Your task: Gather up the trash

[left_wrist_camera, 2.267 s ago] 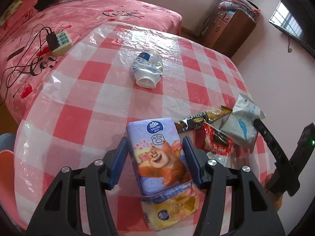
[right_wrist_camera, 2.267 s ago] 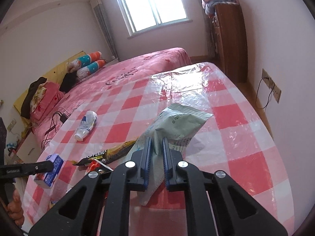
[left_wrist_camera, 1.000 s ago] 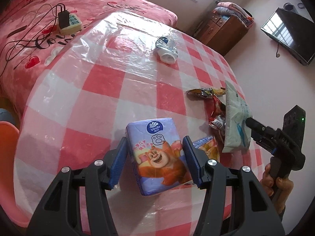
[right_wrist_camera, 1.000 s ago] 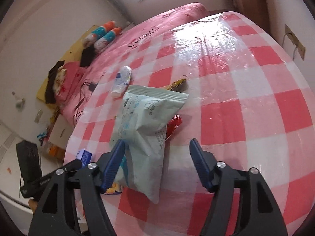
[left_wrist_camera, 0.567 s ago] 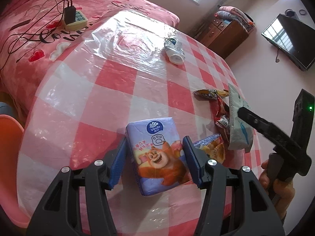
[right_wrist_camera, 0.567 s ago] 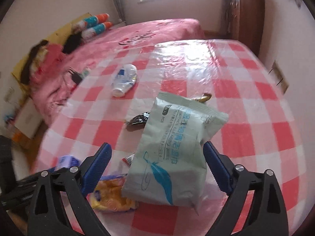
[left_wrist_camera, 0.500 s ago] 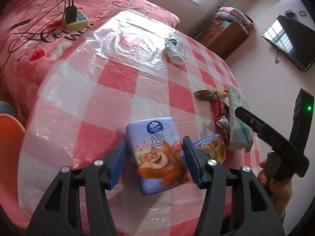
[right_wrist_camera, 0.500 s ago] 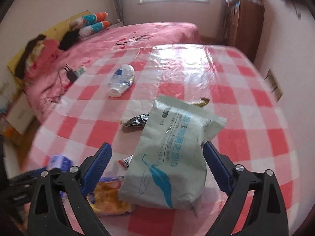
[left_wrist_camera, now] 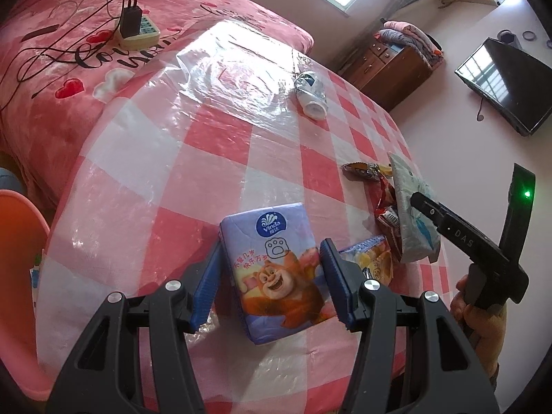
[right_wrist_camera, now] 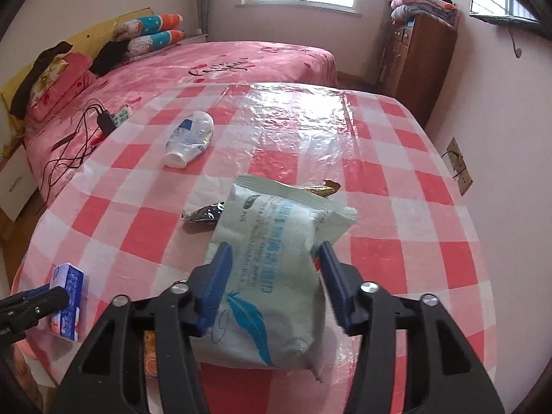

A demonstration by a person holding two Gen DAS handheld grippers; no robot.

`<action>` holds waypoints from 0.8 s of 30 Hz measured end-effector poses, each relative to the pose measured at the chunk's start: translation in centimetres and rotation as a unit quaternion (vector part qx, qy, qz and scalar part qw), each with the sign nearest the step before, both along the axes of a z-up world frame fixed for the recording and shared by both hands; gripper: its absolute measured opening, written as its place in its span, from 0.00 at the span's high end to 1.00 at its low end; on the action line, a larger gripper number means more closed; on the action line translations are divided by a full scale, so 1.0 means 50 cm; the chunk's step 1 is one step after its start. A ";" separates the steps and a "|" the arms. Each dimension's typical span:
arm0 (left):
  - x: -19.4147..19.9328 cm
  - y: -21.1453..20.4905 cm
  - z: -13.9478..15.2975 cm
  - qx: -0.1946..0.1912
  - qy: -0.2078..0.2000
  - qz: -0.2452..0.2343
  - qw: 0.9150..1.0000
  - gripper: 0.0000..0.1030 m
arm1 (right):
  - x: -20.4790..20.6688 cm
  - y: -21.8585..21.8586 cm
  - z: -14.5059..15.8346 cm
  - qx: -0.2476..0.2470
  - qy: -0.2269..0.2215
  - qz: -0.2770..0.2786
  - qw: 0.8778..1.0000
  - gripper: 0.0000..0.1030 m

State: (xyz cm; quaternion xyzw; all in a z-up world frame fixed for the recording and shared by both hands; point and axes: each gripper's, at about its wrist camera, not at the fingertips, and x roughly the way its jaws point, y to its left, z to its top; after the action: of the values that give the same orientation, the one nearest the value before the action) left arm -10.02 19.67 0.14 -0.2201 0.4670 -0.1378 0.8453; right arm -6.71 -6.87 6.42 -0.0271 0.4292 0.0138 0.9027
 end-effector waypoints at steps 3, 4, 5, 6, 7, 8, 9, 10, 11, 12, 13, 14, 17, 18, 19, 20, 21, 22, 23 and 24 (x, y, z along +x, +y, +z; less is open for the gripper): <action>-0.001 0.001 -0.001 -0.001 -0.002 0.000 1.000 0.44 | -0.003 0.014 -0.006 0.010 0.005 0.002 1.000 0.14; -0.001 0.002 -0.001 -0.001 -0.002 0.000 1.000 0.44 | -0.004 0.021 -0.008 0.003 0.004 0.004 1.000 0.14; -0.001 0.002 -0.001 -0.001 -0.002 0.000 1.000 0.44 | -0.002 0.030 -0.011 -0.012 0.002 0.007 1.000 0.14; -0.001 0.001 -0.001 -0.001 -0.002 -0.001 1.000 0.44 | 0.000 0.038 -0.015 -0.027 0.002 0.009 1.000 0.14; -0.001 0.001 -0.001 0.000 -0.003 -0.001 1.000 0.44 | 0.002 0.045 -0.020 -0.040 0.001 0.009 0.999 0.14; -0.001 0.001 -0.001 -0.001 -0.003 -0.001 1.000 0.44 | 0.003 0.047 -0.024 -0.044 -0.001 0.010 0.999 0.15; -0.002 0.002 -0.001 -0.001 -0.003 -0.001 1.000 0.44 | 0.003 0.046 -0.027 -0.045 -0.003 0.009 0.999 0.18; -0.002 0.003 -0.002 -0.003 -0.003 -0.002 1.000 0.44 | 0.003 0.043 -0.028 -0.051 -0.006 0.005 0.999 0.25; -0.003 0.004 -0.001 -0.003 -0.003 -0.002 1.000 0.44 | 0.003 0.040 -0.028 -0.049 -0.008 0.006 0.999 0.26; -0.003 0.005 -0.001 -0.004 -0.004 -0.002 1.000 0.44 | 0.003 0.035 -0.027 -0.043 -0.006 0.008 0.999 0.27; -0.003 0.006 -0.001 -0.005 -0.004 -0.003 1.000 0.44 | 0.004 0.031 -0.026 -0.039 -0.005 0.008 0.999 0.29; -0.004 0.007 -0.001 -0.005 -0.005 -0.003 1.000 0.44 | 0.003 0.027 -0.026 -0.035 -0.006 0.008 0.999 0.32; -0.004 0.009 -0.002 -0.010 -0.004 -0.004 1.000 0.44 | -0.002 0.012 -0.019 -0.014 -0.008 0.008 1.000 0.37; -0.004 0.011 -0.002 -0.011 -0.004 -0.004 1.000 0.44 | -0.004 0.008 -0.016 -0.007 -0.008 0.008 1.000 0.38; -0.005 0.013 -0.003 -0.013 -0.004 -0.004 1.000 0.44 | -0.005 0.006 -0.013 -0.002 -0.009 0.008 1.000 0.39; -0.006 0.016 -0.003 -0.015 -0.005 -0.004 1.000 0.44 | -0.007 0.003 -0.010 0.005 -0.009 0.008 1.000 0.40; -0.006 0.018 -0.003 -0.016 -0.005 -0.003 1.000 0.44 | -0.010 -0.001 -0.005 0.015 -0.012 0.006 1.000 0.40; -0.007 0.021 -0.002 -0.018 -0.007 -0.002 1.000 0.44 | -0.011 -0.003 -0.001 0.021 -0.014 0.006 1.000 0.41; -0.009 0.025 -0.001 -0.019 -0.009 -0.001 1.000 0.44 | -0.014 -0.004 0.006 0.026 -0.017 0.007 0.999 0.41; -0.010 0.027 0.000 -0.021 -0.011 0.000 1.000 0.44 | -0.016 -0.003 0.012 0.031 -0.020 0.009 0.999 0.41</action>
State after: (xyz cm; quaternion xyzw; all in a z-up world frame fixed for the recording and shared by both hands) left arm -10.50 21.05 0.14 -0.2362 0.4550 -0.1493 0.8455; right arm -7.52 -7.00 7.03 -0.0034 0.4106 0.0343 0.9112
